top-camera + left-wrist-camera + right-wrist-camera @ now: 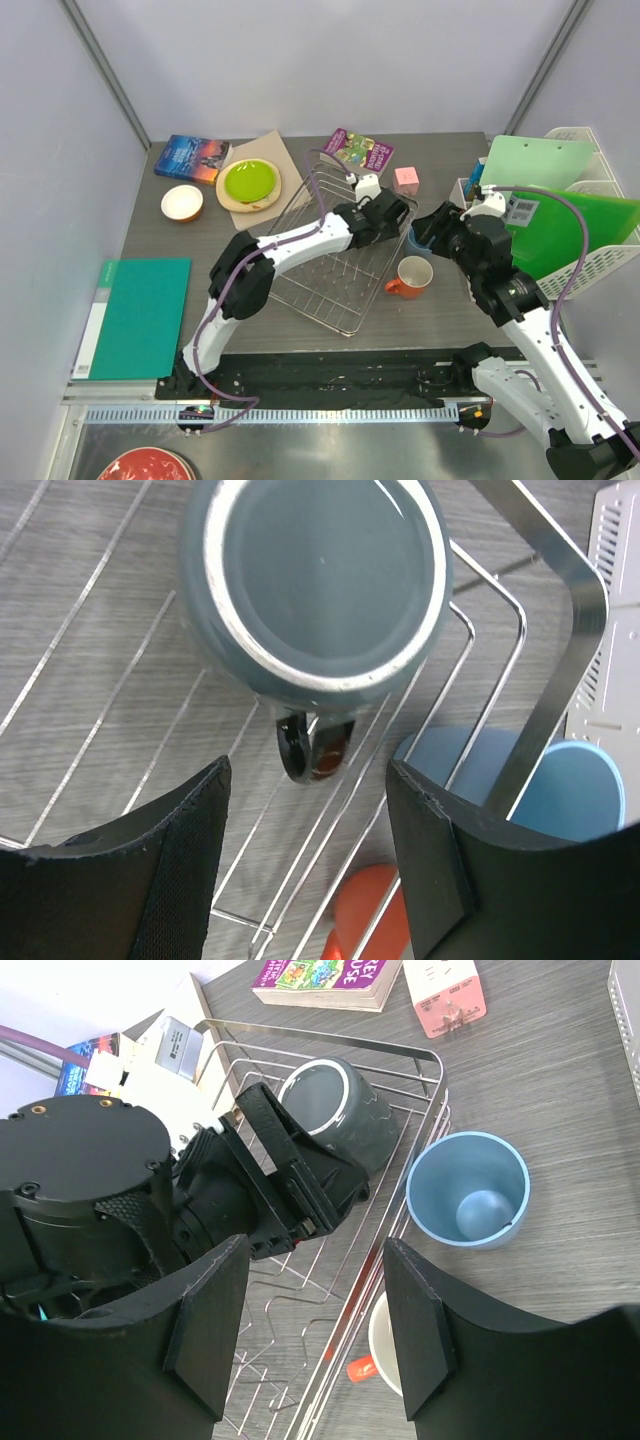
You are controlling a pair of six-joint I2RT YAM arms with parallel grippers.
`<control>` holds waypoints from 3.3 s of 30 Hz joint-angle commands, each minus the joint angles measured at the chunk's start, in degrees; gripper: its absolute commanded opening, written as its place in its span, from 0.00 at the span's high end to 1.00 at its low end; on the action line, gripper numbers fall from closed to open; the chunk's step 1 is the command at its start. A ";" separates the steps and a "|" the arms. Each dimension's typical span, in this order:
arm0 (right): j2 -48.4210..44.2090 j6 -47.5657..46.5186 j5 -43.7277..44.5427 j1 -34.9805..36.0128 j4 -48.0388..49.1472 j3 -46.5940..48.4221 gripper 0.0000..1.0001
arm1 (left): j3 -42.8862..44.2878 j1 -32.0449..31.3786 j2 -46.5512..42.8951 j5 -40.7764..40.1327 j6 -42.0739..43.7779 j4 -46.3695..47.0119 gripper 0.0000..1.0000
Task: Unload the mixed dishes from the dish rack
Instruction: Pick up the cup from the dish rack.
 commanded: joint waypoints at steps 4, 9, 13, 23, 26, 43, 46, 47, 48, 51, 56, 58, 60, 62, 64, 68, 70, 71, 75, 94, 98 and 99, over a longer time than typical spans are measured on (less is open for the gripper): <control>-1.94 0.50 0.35 -0.08 2.30 -1.06 0.39 | -1.24 -0.19 1.86 -5.10 -1.13 5.96 0.41; -2.47 0.32 0.52 -0.08 2.21 -1.41 0.39 | -0.90 -0.02 3.26 -8.18 -1.39 7.20 0.49; -2.64 0.23 0.52 -0.08 2.21 -1.76 0.39 | -0.63 0.51 4.05 -8.71 -2.62 6.94 0.55; -2.47 0.23 0.61 -0.08 2.21 -2.29 0.39 | -2.73 1.12 4.14 -8.45 -3.68 5.89 0.80; -2.29 0.23 0.52 -0.08 2.21 -2.29 0.39 | -3.88 1.30 3.44 -8.28 -3.77 6.50 0.91; -1.85 0.06 2.02 -0.08 2.04 -1.24 0.39 | -12.23 4.90 -14.65 4.97 10.55 12.74 1.00; -1.41 0.32 2.28 -0.08 1.95 -0.97 0.39 | -11.27 7.18 -17.47 12.97 11.70 12.83 1.00; -1.24 0.41 2.28 -0.16 1.95 -0.97 0.39 | -10.48 7.89 -17.83 15.08 11.79 12.57 1.00; -1.15 0.67 2.28 -0.08 2.04 -0.97 0.39 | -10.13 9.11 -18.26 19.45 11.79 12.48 1.00; -0.36 1.46 2.02 -0.08 2.21 -1.23 0.40 | -8.38 11.31 -18.44 30.60 11.27 11.95 1.00; 1.22 3.65 1.75 -0.08 3.35 -2.46 0.40 | -7.48 15.71 -17.83 43.04 10.30 11.24 1.00; 2.01 4.36 1.40 -0.08 4.49 -3.25 0.40 | -10.46 17.46 -18.88 46.20 9.51 13.96 1.00; 2.19 5.24 0.96 -0.08 5.81 -4.13 0.39 | -12.57 18.96 -20.11 49.72 7.76 18.25 1.00; 1.93 6.03 -0.35 -0.16 9.31 -6.06 0.37 | -16.26 21.06 -21.08 54.98 3.46 22.91 1.00; 1.75 7.61 -1.76 -0.69 12.04 -8.16 0.33 | -17.24 22.21 -21.17 58.33 0.73 28.46 1.00; 1.84 12.44 -6.32 -2.71 21.43 -12.30 0.25 | -16.63 23.89 -20.47 65.71 -7.78 36.80 1.00; 1.84 14.72 -10.71 -4.81 26.00 -15.54 0.23 | -16.45 24.50 -20.38 67.13 -11.05 42.78 1.00; 1.75 17.52 -11.95 -5.52 30.47 -16.78 0.22 | -16.10 24.59 -20.29 67.66 -12.19 44.37 1.00; 3.23 24.56 -18.98 -9.21 44.37 -22.93 0.23 | -11.98 25.03 -19.68 68.98 -16.94 48.24 1.00; 42.96 57.10 -31.56 -13.96 119.63 -24.18 0.26 | -30.16 24.50 -26.09 68.01 -36.55 82.87 1.00; 43.76 55.52 -31.38 -13.96 119.55 -21.54 0.23 | -32.97 24.42 -27.23 68.19 -36.64 84.11 1.00; 43.76 55.43 -31.56 -13.96 119.63 -20.41 0.22 | -33.41 24.42 -27.58 68.19 -36.64 84.28 0.99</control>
